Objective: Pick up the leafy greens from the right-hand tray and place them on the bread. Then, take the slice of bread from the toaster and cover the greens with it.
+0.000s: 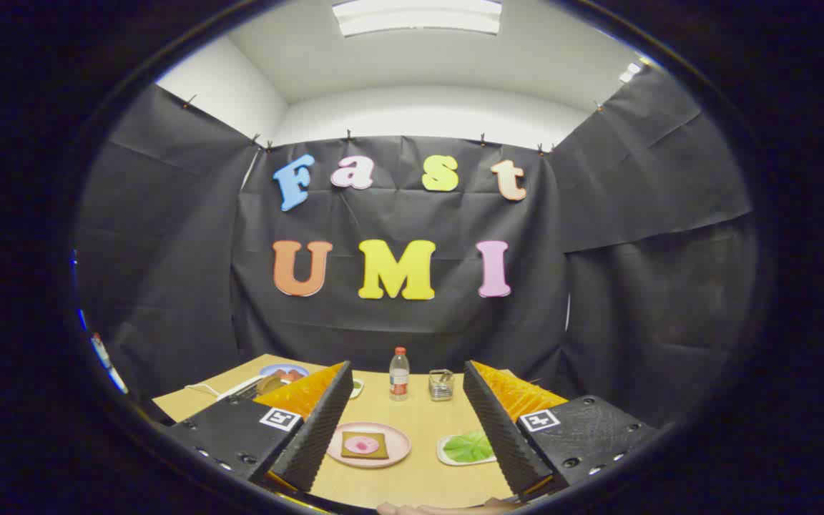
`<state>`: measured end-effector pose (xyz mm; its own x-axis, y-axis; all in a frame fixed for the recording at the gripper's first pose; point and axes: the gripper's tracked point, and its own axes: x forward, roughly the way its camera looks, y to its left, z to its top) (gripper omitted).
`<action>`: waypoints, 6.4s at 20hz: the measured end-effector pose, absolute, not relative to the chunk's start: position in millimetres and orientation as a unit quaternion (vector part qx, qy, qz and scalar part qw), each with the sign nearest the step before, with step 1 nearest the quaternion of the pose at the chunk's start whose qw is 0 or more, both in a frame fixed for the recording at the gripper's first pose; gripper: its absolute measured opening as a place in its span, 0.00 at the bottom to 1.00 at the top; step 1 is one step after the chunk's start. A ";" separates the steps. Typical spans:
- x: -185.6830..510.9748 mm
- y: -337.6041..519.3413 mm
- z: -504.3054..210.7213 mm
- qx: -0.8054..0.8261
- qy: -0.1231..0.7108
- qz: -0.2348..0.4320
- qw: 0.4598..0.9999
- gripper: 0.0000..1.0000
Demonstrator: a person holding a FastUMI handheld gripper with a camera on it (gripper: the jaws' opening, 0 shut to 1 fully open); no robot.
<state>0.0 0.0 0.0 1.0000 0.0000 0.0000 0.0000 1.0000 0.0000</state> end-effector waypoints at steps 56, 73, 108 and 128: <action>239.3 -214.5 -380.5 0.100 0.455 -0.124 0.876 0.58; 223.5 -206.4 -336.6 0.073 0.425 -0.144 0.891 0.00; 205.7 114.7 -303.9 -0.004 0.369 0.006 0.930 0.00; 235.6 62.0 -330.8 0.017 0.358 -0.037 0.933 0.25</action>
